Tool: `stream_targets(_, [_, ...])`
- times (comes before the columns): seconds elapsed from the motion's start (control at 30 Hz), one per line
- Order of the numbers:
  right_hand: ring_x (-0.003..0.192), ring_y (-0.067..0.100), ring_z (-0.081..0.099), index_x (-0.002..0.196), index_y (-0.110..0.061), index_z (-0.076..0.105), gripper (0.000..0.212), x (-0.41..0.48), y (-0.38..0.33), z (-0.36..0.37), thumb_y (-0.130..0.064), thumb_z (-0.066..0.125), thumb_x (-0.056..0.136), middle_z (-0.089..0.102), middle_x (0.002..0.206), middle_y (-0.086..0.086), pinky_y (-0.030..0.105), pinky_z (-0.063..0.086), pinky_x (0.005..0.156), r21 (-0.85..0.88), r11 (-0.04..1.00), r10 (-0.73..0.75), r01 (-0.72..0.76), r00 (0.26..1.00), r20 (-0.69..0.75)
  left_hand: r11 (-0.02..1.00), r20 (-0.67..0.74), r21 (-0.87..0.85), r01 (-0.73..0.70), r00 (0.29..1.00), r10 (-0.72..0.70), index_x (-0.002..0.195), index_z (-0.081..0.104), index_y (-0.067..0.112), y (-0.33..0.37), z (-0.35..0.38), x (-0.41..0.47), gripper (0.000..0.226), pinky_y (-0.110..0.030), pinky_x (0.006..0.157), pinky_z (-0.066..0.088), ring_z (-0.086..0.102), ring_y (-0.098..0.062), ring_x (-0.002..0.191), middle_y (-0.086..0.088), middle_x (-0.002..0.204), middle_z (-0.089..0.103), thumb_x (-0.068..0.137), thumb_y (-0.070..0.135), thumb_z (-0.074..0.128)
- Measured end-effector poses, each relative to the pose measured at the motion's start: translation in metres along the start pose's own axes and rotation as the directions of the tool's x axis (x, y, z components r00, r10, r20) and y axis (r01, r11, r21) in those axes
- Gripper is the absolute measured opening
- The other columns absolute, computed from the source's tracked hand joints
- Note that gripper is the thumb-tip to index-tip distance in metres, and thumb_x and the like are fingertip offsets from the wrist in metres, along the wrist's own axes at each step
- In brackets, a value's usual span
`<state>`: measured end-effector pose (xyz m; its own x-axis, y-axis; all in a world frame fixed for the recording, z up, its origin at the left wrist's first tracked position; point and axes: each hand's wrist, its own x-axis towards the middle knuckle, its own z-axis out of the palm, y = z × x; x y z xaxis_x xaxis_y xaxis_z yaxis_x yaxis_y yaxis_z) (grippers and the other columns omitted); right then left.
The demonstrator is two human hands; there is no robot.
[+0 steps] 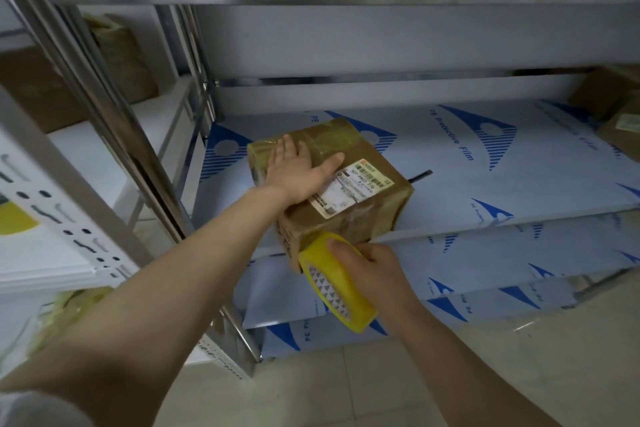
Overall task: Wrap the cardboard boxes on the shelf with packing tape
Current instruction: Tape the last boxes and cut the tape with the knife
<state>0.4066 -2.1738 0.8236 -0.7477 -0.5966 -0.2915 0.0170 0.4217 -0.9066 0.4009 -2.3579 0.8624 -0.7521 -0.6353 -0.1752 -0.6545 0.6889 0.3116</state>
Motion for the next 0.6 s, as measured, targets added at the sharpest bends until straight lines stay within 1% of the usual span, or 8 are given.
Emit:
stream_targets(0.07, [0.068, 0.013, 0.051, 0.069, -0.010, 0.055, 0.041, -0.002, 0.000, 0.001, -0.047, 0.062, 0.085, 0.052, 0.071, 0.005, 0.027, 0.041, 0.065, 0.010, 1.000, 0.002, -0.002, 1.000, 0.018, 0.997, 0.032, 0.074, -0.024, 0.999, 0.021, 0.153, 0.015, 0.016, -0.006, -0.003, -0.015, 0.107, -0.047, 0.116, 0.005, -0.001, -0.033, 0.146, -0.011, 0.160, 0.001, 0.073, 0.087, 0.025])
stream_targets(0.13, [0.071, 0.012, 0.055, 0.072, -0.005, 0.062, 0.043, -0.004, 0.000, 0.003, -0.045, 0.061, 0.087, 0.058, 0.072, 0.002, 0.028, 0.043, 0.069, 0.044, 0.999, -0.006, 0.004, 0.999, 0.032, 0.993, 0.129, 0.105, -0.049, 0.991, 0.035, 0.153, 0.002, 0.018, -0.016, 0.003, -0.029, 0.122, -0.047, 0.117, 0.001, -0.010, -0.031, 0.145, -0.008, 0.160, -0.008, 0.062, 0.092, 0.035])
stream_targets(0.23, [0.073, 0.009, 0.057, 0.072, -0.016, 0.066, 0.034, -0.009, 0.004, 0.004, -0.044, 0.057, 0.090, 0.060, 0.072, -0.006, 0.031, 0.046, 0.075, 0.046, 0.999, -0.026, 0.025, 1.000, 0.009, 0.995, 0.205, 0.053, -0.083, 0.976, 0.071, 0.150, -0.016, 0.019, -0.024, 0.008, -0.036, 0.128, -0.045, 0.118, -0.007, -0.024, -0.027, 0.143, -0.005, 0.157, -0.023, 0.062, 0.086, 0.049])
stream_targets(0.27, [0.068, 0.011, 0.054, 0.067, -0.015, 0.062, 0.038, -0.009, 0.008, 0.005, -0.044, 0.057, 0.090, 0.056, 0.068, -0.003, 0.031, 0.045, 0.071, 0.022, 0.999, -0.032, 0.032, 0.999, -0.003, 0.994, 0.202, 0.058, -0.089, 0.977, 0.076, 0.150, -0.016, 0.019, -0.024, 0.009, -0.036, 0.128, -0.045, 0.117, -0.007, -0.024, -0.026, 0.143, -0.005, 0.157, -0.024, 0.063, 0.085, 0.050])
stream_targets(0.33, [0.059, 0.013, 0.044, 0.055, -0.017, 0.042, 0.048, -0.010, 0.018, 0.008, -0.046, 0.056, 0.090, 0.042, 0.058, 0.000, 0.029, 0.037, 0.061, -0.065, 0.998, -0.014, 0.012, 1.000, -0.019, 0.994, 0.190, 0.058, -0.089, 0.979, 0.077, 0.150, -0.016, 0.020, -0.022, 0.008, -0.036, 0.127, -0.045, 0.117, -0.006, -0.024, -0.026, 0.143, -0.004, 0.157, -0.024, 0.063, 0.086, 0.049])
stream_targets(0.43, [0.053, 0.014, 0.034, 0.052, -0.020, 0.025, 0.056, -0.005, 0.026, 0.017, -0.048, 0.057, 0.088, 0.028, 0.050, -0.003, 0.029, 0.029, 0.058, -0.121, 0.992, 0.043, -0.046, 0.999, -0.023, 0.992, 0.182, 0.091, -0.086, 0.981, 0.068, 0.150, -0.015, 0.023, -0.024, 0.009, -0.036, 0.129, -0.049, 0.117, -0.006, -0.022, -0.024, 0.144, -0.002, 0.157, -0.022, 0.059, 0.090, 0.046])
stream_targets(0.53, [0.053, 0.014, 0.038, 0.050, -0.018, 0.028, 0.057, 0.003, 0.022, 0.022, -0.048, 0.057, 0.089, 0.032, 0.047, -0.005, 0.030, 0.030, 0.059, -0.110, 0.989, 0.097, -0.097, 0.995, -0.007, 0.987, 0.171, 0.152, -0.051, 0.985, 0.025, 0.153, 0.005, 0.024, -0.022, 0.001, -0.030, 0.119, -0.052, 0.115, -0.007, -0.008, -0.025, 0.147, -0.004, 0.160, -0.002, 0.061, 0.094, 0.032])
stream_targets(0.6, [0.058, 0.015, 0.044, 0.053, -0.016, 0.035, 0.054, 0.008, 0.019, 0.022, -0.050, 0.056, 0.089, 0.039, 0.055, -0.002, 0.031, 0.033, 0.061, -0.128, 0.983, 0.130, -0.128, 0.992, 0.002, 0.982, 0.000, 0.190, -0.007, 1.000, 0.007, 0.148, 0.028, 0.018, -0.018, -0.011, -0.014, 0.097, -0.052, 0.115, -0.002, 0.014, -0.029, 0.145, -0.010, 0.156, 0.022, 0.078, 0.084, 0.019])
